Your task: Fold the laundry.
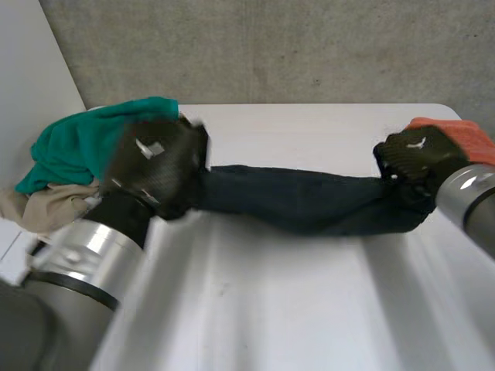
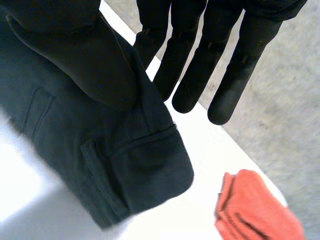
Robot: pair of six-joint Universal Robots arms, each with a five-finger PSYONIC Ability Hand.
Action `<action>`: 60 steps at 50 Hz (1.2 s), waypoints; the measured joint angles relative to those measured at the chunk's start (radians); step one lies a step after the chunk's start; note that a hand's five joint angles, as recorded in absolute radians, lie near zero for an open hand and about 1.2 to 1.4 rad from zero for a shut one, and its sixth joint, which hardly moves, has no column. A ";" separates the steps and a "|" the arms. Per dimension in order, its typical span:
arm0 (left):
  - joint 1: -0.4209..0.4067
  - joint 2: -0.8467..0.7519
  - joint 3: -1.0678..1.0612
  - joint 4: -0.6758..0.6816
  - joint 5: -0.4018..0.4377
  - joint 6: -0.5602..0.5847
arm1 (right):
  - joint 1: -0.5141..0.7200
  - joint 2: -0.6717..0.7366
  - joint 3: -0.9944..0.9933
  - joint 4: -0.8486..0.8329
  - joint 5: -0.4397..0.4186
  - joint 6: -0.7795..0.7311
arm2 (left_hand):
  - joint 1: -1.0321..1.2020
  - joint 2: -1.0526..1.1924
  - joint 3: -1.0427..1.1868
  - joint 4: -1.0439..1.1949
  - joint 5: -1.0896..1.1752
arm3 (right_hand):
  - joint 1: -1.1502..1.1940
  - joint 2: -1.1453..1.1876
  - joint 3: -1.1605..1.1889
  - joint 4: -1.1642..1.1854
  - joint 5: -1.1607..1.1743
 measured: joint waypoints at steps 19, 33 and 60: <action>0.142 -0.115 0.177 -0.282 0.189 -0.003 | -0.064 -0.090 -0.166 0.342 -0.118 -0.177 | 0.003 0.002 0.005 0.004 0.000 | 0.000 0.005 0.000 0.001 0.000; 0.170 -0.622 0.723 -0.052 0.180 0.022 | -0.030 0.264 -0.323 -0.152 0.047 -0.046 | 0.003 0.004 0.006 0.004 0.000 | 0.000 0.004 0.000 0.003 0.000; 0.206 -0.517 0.520 0.235 0.062 0.019 | 0.067 0.387 -0.388 -0.628 0.062 0.067 | -0.006 -0.019 -0.015 -0.019 -0.013 | 0.000 0.005 0.000 0.004 0.005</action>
